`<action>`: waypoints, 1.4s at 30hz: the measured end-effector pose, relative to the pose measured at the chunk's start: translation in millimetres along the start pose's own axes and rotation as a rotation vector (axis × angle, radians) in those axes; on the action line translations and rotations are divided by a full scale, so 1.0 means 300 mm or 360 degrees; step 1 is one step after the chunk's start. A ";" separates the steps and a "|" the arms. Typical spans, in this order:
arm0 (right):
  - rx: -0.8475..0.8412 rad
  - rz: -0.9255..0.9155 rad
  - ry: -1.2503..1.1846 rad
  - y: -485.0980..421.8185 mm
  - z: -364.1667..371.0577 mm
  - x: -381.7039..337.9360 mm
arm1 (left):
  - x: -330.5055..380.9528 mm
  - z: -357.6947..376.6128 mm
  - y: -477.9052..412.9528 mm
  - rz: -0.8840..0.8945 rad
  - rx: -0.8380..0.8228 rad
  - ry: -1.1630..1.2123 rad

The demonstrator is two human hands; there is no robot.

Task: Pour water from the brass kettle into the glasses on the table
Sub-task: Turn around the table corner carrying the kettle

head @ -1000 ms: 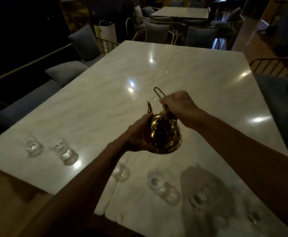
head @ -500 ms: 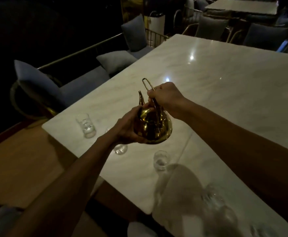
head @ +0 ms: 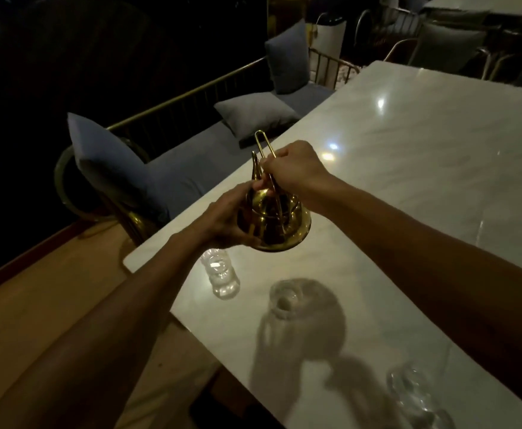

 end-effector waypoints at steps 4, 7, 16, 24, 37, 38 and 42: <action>-0.0060 0.0051 -0.0039 -0.138 0.134 -0.061 | -0.140 -0.133 -0.044 -0.0142 -0.0021 0.0061; -0.0094 0.0144 -0.0109 -0.223 0.222 -0.076 | -0.219 -0.177 -0.058 -0.0261 0.0018 0.0076; -0.0117 0.0385 -0.0320 -0.414 0.454 -0.126 | -0.462 -0.331 -0.120 -0.0432 -0.0042 0.0082; 0.0011 0.0780 -0.0463 -0.587 0.675 -0.049 | -0.703 -0.455 -0.266 -0.0389 -0.0404 -0.0111; 0.0162 0.1026 -0.0834 -0.703 0.805 0.071 | -0.883 -0.438 -0.435 -0.0285 -0.0791 -0.0202; 0.0163 0.1025 -0.0835 -0.708 0.814 0.075 | -0.891 -0.432 -0.441 -0.0257 -0.0804 -0.0220; 0.0179 0.1008 -0.0779 -0.725 0.845 0.080 | -0.911 -0.430 -0.455 -0.0363 -0.0812 -0.0061</action>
Point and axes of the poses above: each hand's wrist, its own y-axis away from the middle knuckle, its own z-axis out of the palm, x = y × z, the point moved 2 cm from there along -y, towards the middle knuckle, and after that the axes turned 11 degrees about y, right-handed, at the moved point
